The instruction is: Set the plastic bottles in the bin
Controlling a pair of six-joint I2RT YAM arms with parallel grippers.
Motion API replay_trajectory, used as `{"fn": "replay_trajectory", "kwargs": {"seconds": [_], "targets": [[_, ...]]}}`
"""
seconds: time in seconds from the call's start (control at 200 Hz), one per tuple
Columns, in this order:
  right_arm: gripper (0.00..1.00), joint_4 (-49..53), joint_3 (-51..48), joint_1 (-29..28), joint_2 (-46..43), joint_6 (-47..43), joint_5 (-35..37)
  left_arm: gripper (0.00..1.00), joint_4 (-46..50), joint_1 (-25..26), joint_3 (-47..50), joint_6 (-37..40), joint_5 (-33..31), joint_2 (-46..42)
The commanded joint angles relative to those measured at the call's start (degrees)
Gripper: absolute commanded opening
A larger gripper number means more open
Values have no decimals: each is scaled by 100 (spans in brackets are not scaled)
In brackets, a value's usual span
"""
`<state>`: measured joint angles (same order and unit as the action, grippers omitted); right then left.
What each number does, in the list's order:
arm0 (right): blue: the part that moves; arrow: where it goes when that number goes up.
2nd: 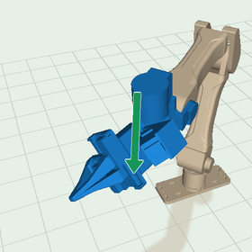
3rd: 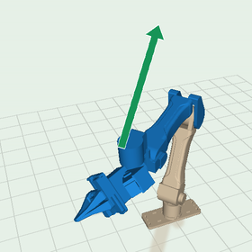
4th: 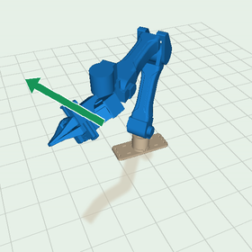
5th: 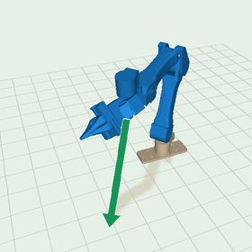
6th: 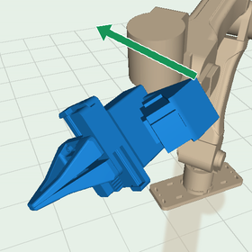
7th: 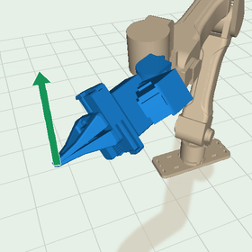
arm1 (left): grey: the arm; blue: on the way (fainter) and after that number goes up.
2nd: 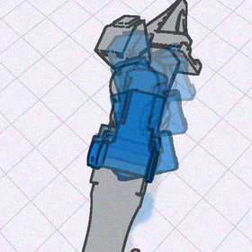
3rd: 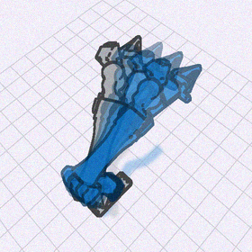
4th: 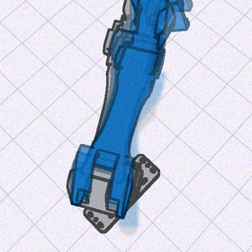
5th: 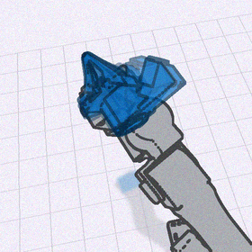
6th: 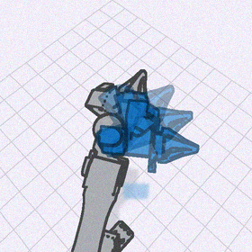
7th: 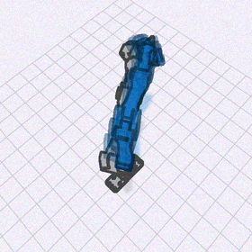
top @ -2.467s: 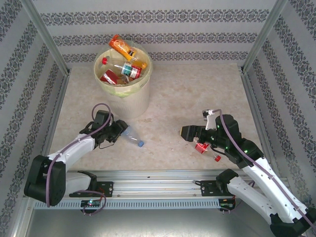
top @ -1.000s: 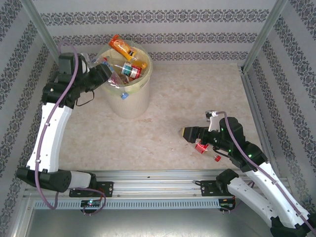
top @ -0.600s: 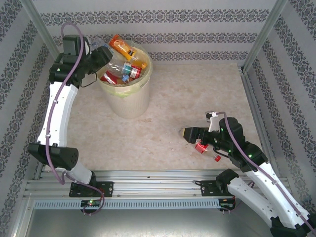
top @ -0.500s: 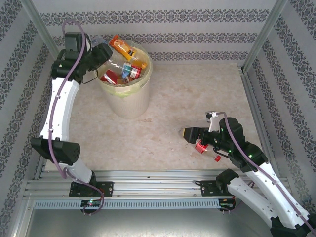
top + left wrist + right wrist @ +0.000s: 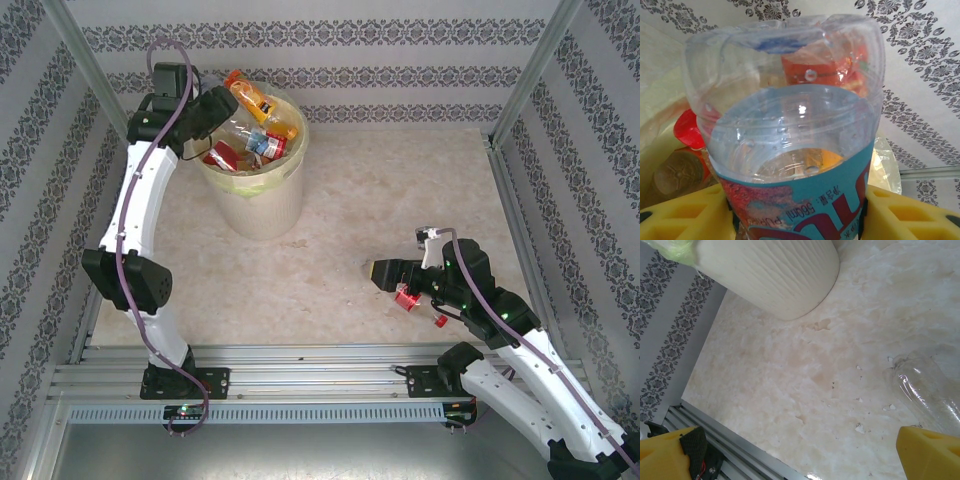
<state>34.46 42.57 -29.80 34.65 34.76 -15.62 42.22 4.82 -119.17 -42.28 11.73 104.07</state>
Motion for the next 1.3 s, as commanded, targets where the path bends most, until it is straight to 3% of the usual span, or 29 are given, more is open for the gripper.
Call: {"fn": "replay_trajectory", "kwargs": {"seconds": [0.0, 0.225, 0.325, 0.545, 0.889, 1.099, 1.294], "targets": [[98, -9, -12, -70, 24, -20, 103, 61, -460, 120, 433, -347, -134, -281], [98, 27, -12, -70, 16, -12, 137, 62, -915, 260, 1239, -676, -251, -615], [97, 161, 10, -72, -4, -2, 221, 68, -908, 277, 1239, -667, -223, -616], [97, 490, 21, -70, -21, -31, 482, 84, -433, 291, 635, -363, -146, -437], [97, 1041, 155, -39, 515, -263, 1004, 89, 540, 258, -149, 581, -581, -694], [96, 1120, 194, 17, 872, -446, 1204, 94, 1089, 265, -236, 1450, -27, -1083], [96, 1300, 359, 206, 1330, -698, 1298, 100, 958, 329, 1238, 1785, 621, -2200]]}}
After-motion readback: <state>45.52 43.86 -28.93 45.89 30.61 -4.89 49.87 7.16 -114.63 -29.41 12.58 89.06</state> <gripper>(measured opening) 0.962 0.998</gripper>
